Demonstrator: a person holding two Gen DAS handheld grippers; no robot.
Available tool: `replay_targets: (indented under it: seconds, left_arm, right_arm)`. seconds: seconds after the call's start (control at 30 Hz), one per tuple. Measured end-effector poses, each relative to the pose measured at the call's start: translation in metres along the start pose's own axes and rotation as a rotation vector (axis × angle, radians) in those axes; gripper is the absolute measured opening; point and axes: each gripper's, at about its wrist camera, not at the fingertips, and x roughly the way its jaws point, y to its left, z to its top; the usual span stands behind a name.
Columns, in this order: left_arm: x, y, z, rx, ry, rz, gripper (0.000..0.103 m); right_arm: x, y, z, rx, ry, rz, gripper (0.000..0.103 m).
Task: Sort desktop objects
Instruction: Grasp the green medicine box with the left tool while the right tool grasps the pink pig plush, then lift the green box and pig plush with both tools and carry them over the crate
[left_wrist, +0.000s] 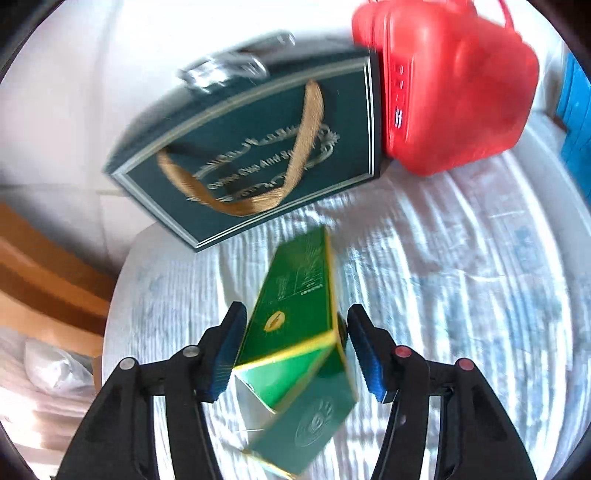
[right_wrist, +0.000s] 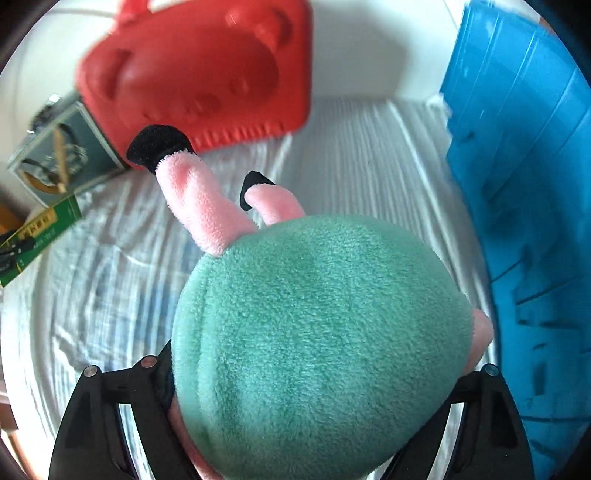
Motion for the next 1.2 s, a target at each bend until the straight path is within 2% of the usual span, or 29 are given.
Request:
replay_targets:
  seconds: [0.07, 0.13, 0.2, 0.27, 0.33, 0.4, 0.53, 0.7, 0.8, 0.83, 0.87, 0.9, 0.97, 1.03, 1.2]
  left_arm:
    - [-0.019, 0.005, -0.004, -0.029, -0.007, -0.030, 0.029]
    - [-0.032, 0.012, -0.005, -0.054, -0.016, -0.043, 0.029]
    - [-0.026, 0.009, -0.006, -0.047, -0.011, -0.037, 0.029]
    - [-0.029, 0.009, -0.020, -0.056, 0.011, -0.050, 0.029]
    - [-0.029, 0.004, -0.034, -0.072, 0.048, -0.074, 0.035]
    - [-0.021, 0.010, -0.047, -0.098, 0.073, -0.059, 0.057]
    - [-0.005, 0.026, -0.058, -0.203, 0.116, -0.076, 0.059]
    - [0.029, 0.036, -0.049, -0.338, 0.165, -0.103, 0.059]
    - [0.061, 0.032, -0.044, -0.401, 0.232, -0.117, 0.059]
    - [0.068, 0.031, -0.044, -0.415, 0.244, -0.126, 0.069]
    - [0.072, 0.031, -0.042, -0.447, 0.220, -0.149, 0.082]
    - [0.079, 0.028, -0.040, -0.450, 0.234, -0.149, 0.087]
    - [0.090, 0.022, -0.036, -0.451, 0.250, -0.173, 0.088]
    - [0.103, 0.013, -0.034, -0.439, 0.295, -0.153, 0.088]
    - [0.125, -0.013, -0.035, -0.380, 0.358, -0.133, 0.088]
  right_arm:
    - [-0.017, 0.004, 0.001, -0.001, -0.031, 0.008, 0.085]
    - [-0.026, 0.001, 0.005, -0.007, -0.058, 0.015, 0.086]
    - [-0.031, 0.011, 0.002, -0.007, -0.071, 0.020, 0.086]
    - [-0.037, 0.011, -0.001, -0.005, -0.067, 0.029, 0.086]
    - [-0.035, 0.013, -0.009, -0.012, -0.058, 0.041, 0.086]
    - [-0.029, 0.012, -0.018, 0.008, -0.037, 0.027, 0.086]
    - [-0.012, 0.008, -0.025, 0.037, 0.021, 0.005, 0.086]
    - [0.011, 0.003, -0.029, 0.089, 0.073, -0.026, 0.086]
    - [0.030, 0.002, -0.027, 0.084, 0.112, -0.036, 0.086]
    - [0.036, 0.002, -0.026, 0.081, 0.126, -0.040, 0.087]
    - [0.042, 0.003, -0.025, 0.097, 0.145, -0.050, 0.087]
    - [0.051, 0.003, -0.024, 0.092, 0.165, -0.055, 0.087]
    - [0.066, 0.003, -0.023, 0.099, 0.201, -0.061, 0.089]
    - [0.082, 0.003, -0.023, 0.106, 0.242, -0.066, 0.090]
    - [0.088, -0.004, -0.022, 0.147, 0.255, -0.042, 0.096]
